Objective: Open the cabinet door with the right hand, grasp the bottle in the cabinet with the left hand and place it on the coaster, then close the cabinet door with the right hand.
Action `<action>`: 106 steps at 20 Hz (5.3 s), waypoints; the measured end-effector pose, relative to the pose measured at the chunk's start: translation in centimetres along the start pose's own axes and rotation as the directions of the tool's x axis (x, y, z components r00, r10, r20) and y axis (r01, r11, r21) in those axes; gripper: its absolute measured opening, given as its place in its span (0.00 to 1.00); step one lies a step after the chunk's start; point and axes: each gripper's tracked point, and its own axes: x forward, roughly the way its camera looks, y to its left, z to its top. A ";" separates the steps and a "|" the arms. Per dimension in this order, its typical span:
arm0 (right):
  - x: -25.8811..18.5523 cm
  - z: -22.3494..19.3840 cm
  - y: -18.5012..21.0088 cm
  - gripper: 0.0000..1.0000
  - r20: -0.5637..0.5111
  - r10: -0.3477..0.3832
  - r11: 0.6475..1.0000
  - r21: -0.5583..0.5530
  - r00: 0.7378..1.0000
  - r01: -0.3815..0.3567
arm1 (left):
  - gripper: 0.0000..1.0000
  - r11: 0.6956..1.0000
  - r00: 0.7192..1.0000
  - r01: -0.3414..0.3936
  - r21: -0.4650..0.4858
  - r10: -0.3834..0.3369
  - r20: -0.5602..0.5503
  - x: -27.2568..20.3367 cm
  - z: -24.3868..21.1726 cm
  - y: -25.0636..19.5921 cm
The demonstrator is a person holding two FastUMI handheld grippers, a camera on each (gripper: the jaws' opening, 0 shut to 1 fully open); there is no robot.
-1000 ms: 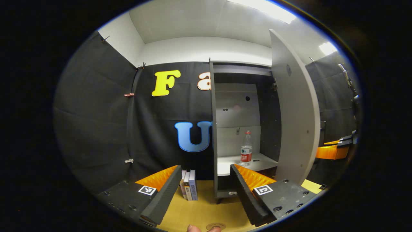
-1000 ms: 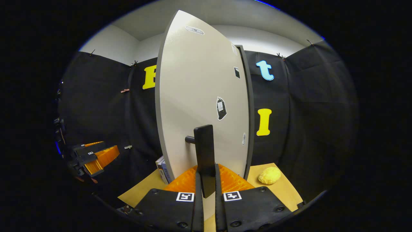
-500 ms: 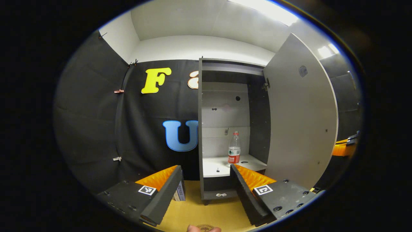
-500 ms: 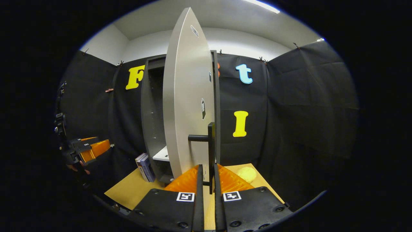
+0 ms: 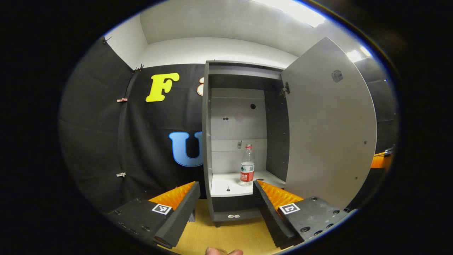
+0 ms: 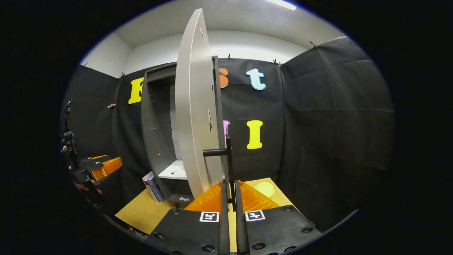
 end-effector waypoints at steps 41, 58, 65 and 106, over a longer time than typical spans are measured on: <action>0.1 1.2 -7.5 0.98 0.069 -0.190 0.982 0.016 0.979 0.190 | 0.78 1.000 0.997 -0.007 0.005 0.008 -0.077 37.0 -8.5 -8.9; 0.8 3.1 -7.3 0.98 0.182 -0.181 0.982 -0.024 0.966 0.188 | 0.76 1.000 1.000 -0.018 -0.011 0.018 0.021 18.1 -4.0 -1.8; 0.8 3.5 -7.4 0.98 0.203 -0.204 0.977 -0.023 0.958 0.213 | 0.76 1.000 0.999 -0.024 0.004 0.024 0.028 9.4 -9.3 2.8; -0.6 2.3 -7.8 0.98 0.142 -0.312 0.950 0.026 0.939 0.312 | 0.88 0.999 0.986 0.050 0.003 -0.049 -0.159 -2.1 -42.1 4.6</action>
